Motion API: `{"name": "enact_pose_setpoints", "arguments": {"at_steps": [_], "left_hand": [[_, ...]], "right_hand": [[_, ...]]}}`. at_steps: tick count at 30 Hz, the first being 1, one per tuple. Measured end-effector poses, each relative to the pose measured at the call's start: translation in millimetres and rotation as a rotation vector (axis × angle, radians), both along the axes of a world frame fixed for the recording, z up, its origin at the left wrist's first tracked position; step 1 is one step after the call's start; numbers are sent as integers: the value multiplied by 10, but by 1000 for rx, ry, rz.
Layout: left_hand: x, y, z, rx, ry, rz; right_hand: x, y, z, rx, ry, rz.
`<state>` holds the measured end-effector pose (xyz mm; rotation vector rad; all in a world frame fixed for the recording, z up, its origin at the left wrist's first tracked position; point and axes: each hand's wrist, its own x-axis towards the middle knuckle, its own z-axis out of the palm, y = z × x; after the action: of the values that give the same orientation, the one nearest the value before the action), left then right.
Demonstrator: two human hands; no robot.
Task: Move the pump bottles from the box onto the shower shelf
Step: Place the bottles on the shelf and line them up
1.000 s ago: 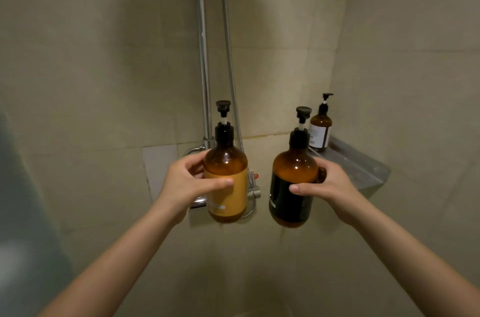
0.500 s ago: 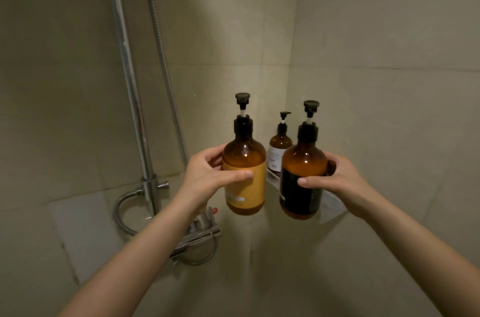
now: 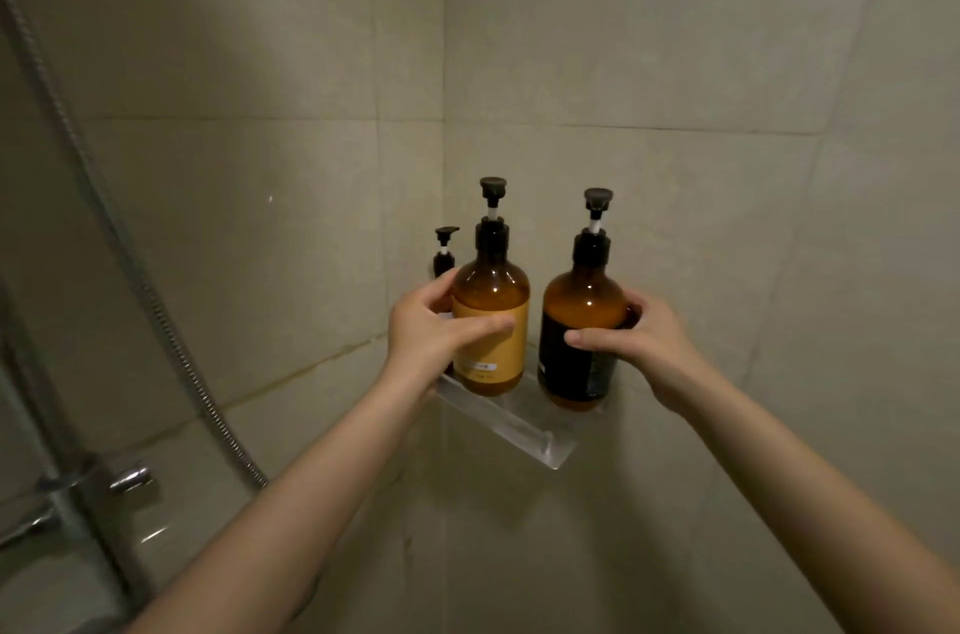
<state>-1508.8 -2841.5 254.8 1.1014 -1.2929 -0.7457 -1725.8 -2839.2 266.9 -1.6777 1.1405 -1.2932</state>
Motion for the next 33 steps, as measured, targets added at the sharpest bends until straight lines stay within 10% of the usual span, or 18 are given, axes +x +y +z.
{"name": "enact_pose_setpoints", "arguments": {"at_steps": [33], "left_hand": [[-53, -892, -739, 55, -242, 18]], "right_hand": [[395, -424, -907, -18, -7, -459]]}}
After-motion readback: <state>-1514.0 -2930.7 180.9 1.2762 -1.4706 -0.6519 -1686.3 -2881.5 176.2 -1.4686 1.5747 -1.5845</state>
